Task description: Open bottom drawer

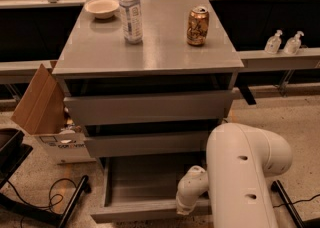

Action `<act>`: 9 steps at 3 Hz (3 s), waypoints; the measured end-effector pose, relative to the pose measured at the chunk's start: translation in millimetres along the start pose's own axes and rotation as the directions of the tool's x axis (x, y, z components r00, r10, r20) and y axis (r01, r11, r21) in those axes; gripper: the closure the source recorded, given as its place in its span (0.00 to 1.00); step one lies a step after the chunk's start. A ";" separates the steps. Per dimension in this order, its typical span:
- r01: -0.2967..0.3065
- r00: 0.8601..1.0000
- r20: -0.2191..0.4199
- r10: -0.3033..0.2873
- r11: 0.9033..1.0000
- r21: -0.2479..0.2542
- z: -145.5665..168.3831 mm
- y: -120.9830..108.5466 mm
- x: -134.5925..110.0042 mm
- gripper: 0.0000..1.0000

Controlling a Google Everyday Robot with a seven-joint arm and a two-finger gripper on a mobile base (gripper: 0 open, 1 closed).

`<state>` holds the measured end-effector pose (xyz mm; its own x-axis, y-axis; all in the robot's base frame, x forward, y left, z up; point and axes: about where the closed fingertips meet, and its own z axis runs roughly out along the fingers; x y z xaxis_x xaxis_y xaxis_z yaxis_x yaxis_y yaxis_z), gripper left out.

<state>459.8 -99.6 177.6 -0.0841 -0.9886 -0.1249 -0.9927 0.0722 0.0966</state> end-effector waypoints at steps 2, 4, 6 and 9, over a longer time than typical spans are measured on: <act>0.003 1.000 -0.002 -0.003 1.000 -0.026 2.9 9.5 0.3 0.74; 0.003 1.000 -0.003 -0.003 1.000 -0.031 5.1 12.1 0.7 0.28; 0.007 1.000 -0.024 -0.007 1.000 -0.030 -1.9 16.3 3.8 0.00; 0.097 0.966 -0.252 -0.059 0.986 0.139 -121.5 9.1 -3.0 0.69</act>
Offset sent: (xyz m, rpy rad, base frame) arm -0.0075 0.0007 -0.0004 0.0005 0.0213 0.0058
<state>461.5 -112.1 298.8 -0.0008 -0.9924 0.1229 -0.9985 -0.0060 -0.0545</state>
